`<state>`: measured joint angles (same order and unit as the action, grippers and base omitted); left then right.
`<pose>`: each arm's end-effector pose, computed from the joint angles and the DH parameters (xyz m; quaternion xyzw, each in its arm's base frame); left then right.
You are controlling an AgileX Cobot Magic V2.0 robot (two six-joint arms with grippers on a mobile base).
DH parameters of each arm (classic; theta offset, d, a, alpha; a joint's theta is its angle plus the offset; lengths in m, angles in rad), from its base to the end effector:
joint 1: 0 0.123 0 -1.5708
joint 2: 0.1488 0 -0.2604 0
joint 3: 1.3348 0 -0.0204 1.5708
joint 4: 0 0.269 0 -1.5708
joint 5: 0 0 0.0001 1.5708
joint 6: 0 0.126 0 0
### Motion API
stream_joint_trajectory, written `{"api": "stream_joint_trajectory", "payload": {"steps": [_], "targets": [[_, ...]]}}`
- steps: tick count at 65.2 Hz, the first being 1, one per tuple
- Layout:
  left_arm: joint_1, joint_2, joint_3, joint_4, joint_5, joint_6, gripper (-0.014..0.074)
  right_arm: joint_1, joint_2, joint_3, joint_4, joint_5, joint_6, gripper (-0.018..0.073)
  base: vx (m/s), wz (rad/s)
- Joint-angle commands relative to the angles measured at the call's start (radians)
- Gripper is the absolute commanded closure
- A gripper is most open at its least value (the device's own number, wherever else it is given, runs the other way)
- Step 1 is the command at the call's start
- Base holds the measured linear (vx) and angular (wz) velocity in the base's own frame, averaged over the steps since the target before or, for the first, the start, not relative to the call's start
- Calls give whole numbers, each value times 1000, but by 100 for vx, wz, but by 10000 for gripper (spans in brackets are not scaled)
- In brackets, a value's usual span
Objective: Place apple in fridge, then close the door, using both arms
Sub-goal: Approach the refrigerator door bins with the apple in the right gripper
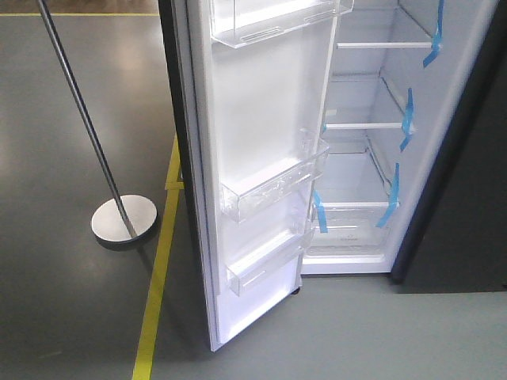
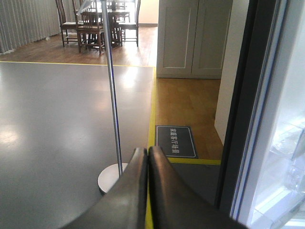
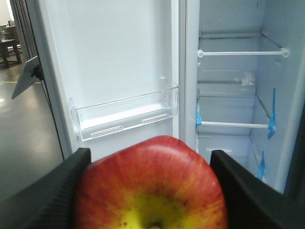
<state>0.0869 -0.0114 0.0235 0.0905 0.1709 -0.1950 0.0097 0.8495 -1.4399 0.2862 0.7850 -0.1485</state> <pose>0.1335 0.0136 0.1871 -0.0763 0.7360 -0.0007 0.6727 0.1785 0.0269 0.5156 -0.0505 0.7347 0.0962 0.6696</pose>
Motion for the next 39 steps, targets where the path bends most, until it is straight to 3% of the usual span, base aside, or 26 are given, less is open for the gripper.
{"api": "stream_joint_trajectory", "payload": {"steps": [1,39], "targets": [[-8,-13,-17,-1,-69,-9,603,1,1,-25,8,-84,-8,429,14,0],[-8,-13,-17,-1,-69,-9,603,1,1,-25,8,-82,-8,429,14,0]]}}
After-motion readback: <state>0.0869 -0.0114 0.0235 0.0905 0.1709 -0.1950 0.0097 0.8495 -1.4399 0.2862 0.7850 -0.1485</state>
